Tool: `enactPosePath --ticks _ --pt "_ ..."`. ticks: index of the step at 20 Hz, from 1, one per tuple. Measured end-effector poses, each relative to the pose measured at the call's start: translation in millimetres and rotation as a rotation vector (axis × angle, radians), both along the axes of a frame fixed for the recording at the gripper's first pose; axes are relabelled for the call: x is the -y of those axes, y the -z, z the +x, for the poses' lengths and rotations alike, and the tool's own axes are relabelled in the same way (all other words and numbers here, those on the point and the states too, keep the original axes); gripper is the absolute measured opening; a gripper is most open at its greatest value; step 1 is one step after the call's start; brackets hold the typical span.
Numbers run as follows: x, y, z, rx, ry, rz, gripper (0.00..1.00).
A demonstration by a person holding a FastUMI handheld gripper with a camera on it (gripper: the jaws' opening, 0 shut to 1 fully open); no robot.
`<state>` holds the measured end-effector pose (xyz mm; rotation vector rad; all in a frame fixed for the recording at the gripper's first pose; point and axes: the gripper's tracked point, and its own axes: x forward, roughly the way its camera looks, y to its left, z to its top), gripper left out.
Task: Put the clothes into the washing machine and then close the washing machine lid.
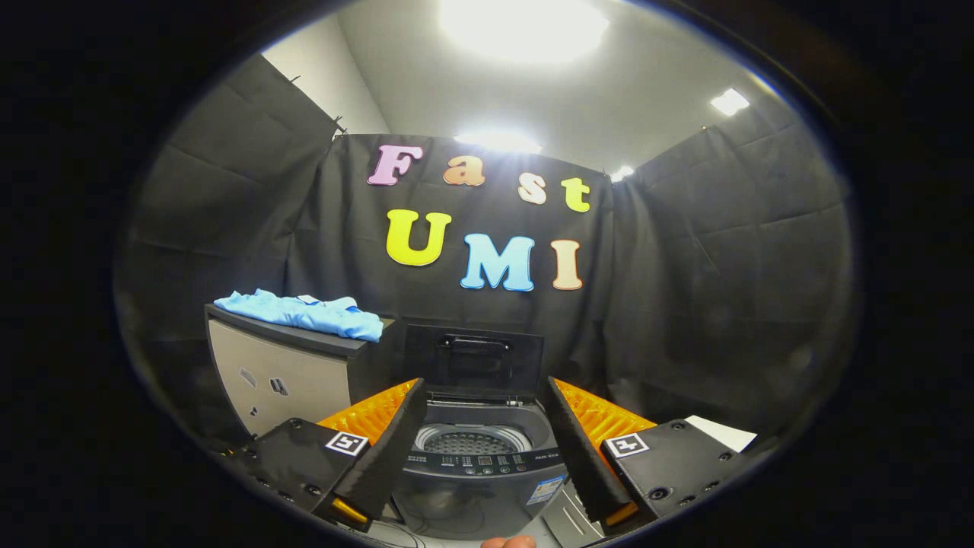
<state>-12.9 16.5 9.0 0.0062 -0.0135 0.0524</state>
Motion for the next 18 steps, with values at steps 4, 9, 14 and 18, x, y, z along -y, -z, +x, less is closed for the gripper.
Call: enactPosePath --ticks 4,9,14,18 --pt "1 -1 -2 -0.001 -0.002 -0.005 0.97" --pt "-1 -7 -2 0.006 -0.010 -0.013 0.97" --pt "-6 -20 2 0.026 -0.031 -0.019 0.97" --pt "-14 -36 13 0.040 -0.061 -0.016 0.97"
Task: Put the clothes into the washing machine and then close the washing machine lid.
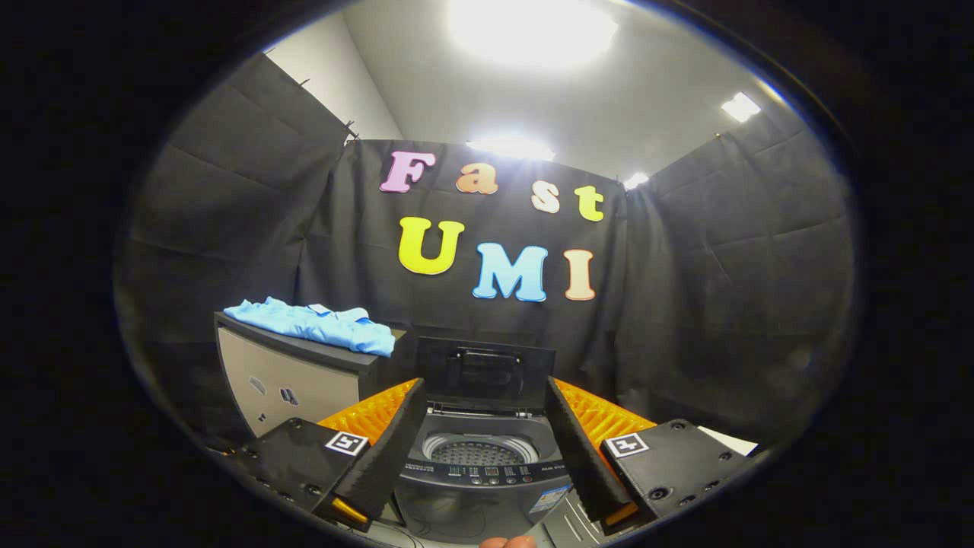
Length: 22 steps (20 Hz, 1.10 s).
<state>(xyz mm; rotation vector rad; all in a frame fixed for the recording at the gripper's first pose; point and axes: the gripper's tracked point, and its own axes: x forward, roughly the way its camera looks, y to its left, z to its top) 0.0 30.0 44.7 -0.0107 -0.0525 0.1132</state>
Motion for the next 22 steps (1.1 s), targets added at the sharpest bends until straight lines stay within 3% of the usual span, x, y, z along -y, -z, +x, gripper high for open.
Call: enactPosePath --ticks 6,9,12,22 --pt "-16 -45 24 0.020 -0.066 0.048 0.97" --pt "-35 -70 34 -0.014 -0.151 0.091 0.97" --pt "-41 -96 56 -0.048 -0.159 0.088 0.97" --pt "-158 -132 85 -0.210 -0.377 0.026 0.97"
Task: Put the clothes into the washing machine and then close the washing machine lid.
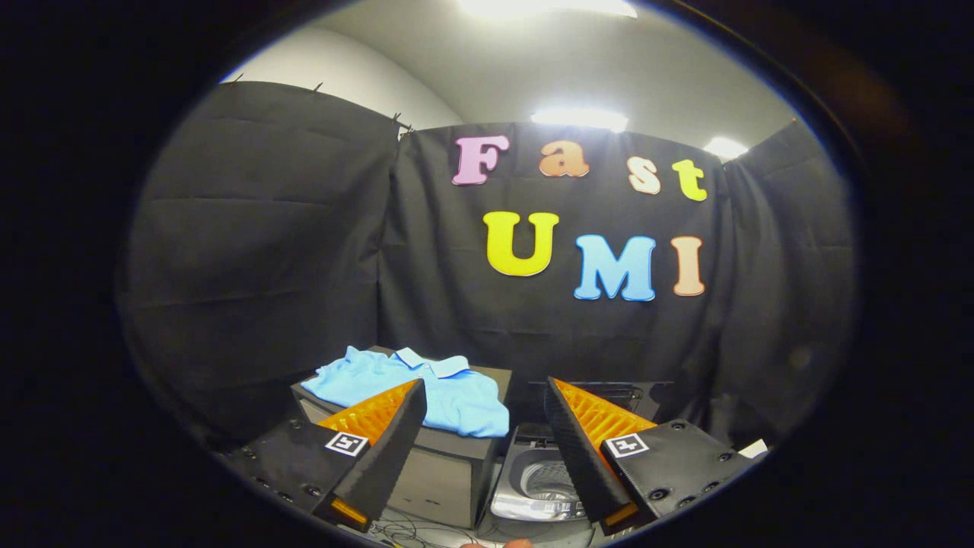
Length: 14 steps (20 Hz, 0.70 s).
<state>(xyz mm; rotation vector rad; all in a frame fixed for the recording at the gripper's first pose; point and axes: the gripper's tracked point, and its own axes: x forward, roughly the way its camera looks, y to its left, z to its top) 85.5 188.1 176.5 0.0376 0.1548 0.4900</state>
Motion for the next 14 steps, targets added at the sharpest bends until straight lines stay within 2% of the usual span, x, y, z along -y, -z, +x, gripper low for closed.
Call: enactPosePath --ticks 10,14 --pt "-110 1 43 -0.090 -0.130 -0.077 0.97" --pt "-143 13 63 -0.110 -0.139 -0.068 0.97"
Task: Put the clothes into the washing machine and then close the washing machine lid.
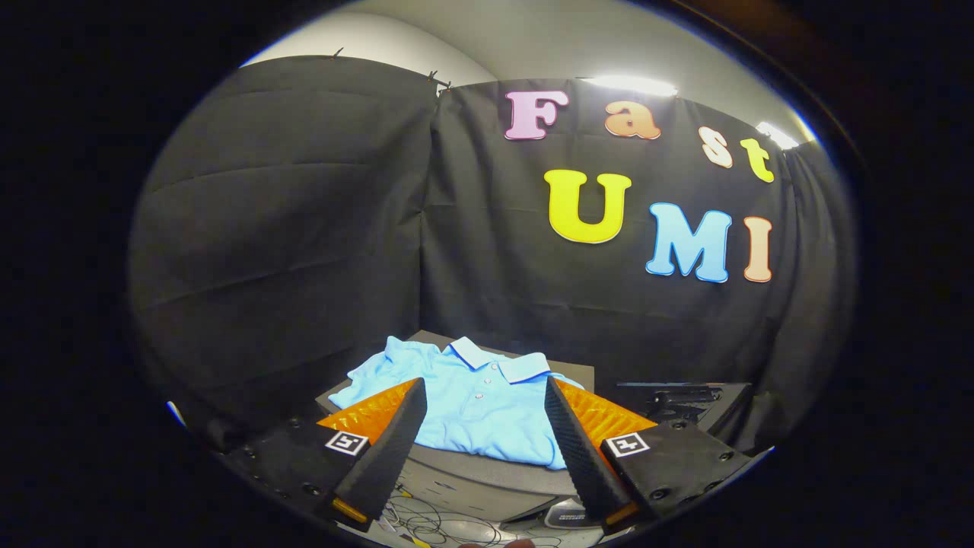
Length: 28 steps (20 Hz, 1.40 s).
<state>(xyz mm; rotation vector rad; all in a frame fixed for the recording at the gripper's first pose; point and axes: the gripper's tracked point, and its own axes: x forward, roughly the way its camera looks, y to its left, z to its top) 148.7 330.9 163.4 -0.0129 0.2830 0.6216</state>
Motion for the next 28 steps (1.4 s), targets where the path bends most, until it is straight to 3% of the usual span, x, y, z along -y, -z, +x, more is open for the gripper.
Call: enactPosePath --ticks 11,21,28 --pt "-62 71 53 -0.132 -0.023 -0.133 0.98" --pt "-76 123 83 -0.218 -0.022 -0.249 0.98" --pt "-73 144 88 -0.272 -0.016 -0.195 0.98"
